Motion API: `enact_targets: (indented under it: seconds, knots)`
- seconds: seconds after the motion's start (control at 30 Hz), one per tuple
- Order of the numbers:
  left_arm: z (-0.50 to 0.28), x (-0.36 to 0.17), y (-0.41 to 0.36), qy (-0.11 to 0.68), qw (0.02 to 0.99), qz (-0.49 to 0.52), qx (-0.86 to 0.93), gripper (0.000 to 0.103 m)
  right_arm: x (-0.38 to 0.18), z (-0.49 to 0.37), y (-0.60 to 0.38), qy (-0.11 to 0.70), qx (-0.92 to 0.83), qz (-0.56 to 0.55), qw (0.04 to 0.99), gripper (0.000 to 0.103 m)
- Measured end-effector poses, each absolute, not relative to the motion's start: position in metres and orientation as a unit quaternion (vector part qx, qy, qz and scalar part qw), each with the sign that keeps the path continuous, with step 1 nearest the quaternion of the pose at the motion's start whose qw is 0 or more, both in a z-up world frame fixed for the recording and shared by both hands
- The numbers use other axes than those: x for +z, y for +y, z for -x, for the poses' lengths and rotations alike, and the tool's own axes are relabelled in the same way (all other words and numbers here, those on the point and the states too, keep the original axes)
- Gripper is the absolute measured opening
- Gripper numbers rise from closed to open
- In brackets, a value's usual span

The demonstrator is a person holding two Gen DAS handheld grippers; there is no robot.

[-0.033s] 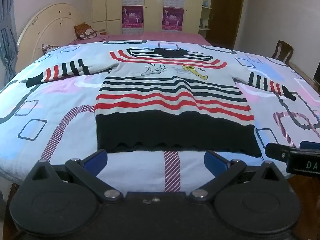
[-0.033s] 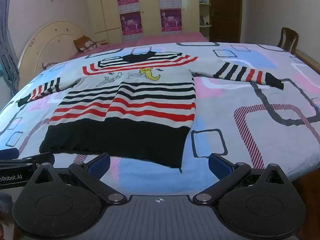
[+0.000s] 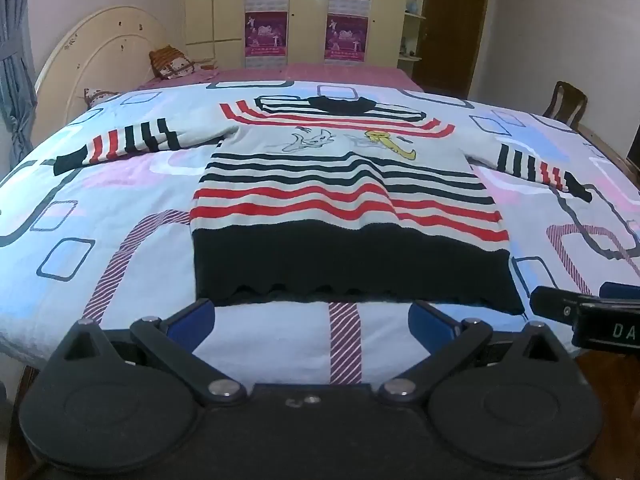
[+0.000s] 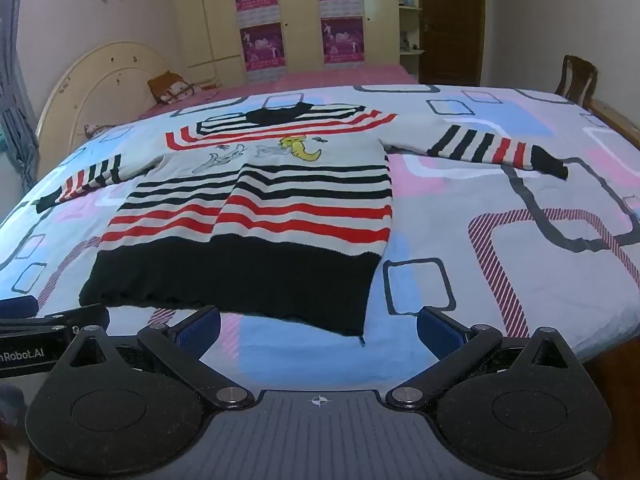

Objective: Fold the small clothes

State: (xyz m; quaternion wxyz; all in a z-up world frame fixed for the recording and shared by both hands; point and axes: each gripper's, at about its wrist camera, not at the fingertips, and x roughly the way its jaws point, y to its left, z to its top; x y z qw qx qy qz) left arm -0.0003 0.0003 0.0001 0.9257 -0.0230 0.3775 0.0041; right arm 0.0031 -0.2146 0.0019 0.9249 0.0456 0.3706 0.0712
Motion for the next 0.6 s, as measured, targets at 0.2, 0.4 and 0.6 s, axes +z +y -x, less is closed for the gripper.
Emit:
enact_targets:
  seconds: [0.2,0.4,0.6]
  knots:
    - [-0.0003,-0.0008,0.0008,0.381,0.925,0.02,0.004,0.103,0.002,-0.0023,-0.2139,0.372,0.066,-0.046,0.925,0.103]
    - [0.0016,0.0036,0.0069,0.381,0.924,0.02,0.008,0.103,0.0029,-0.0024,-0.2133,0.372,0.072,-0.046,0.924,0.103]
    - [0.0023,0.0001,0.0007,0.381,0.924,0.018,0.011,0.103,0.0025,-0.0025,-0.2128,0.372,0.071,-0.047,0.924,0.103]
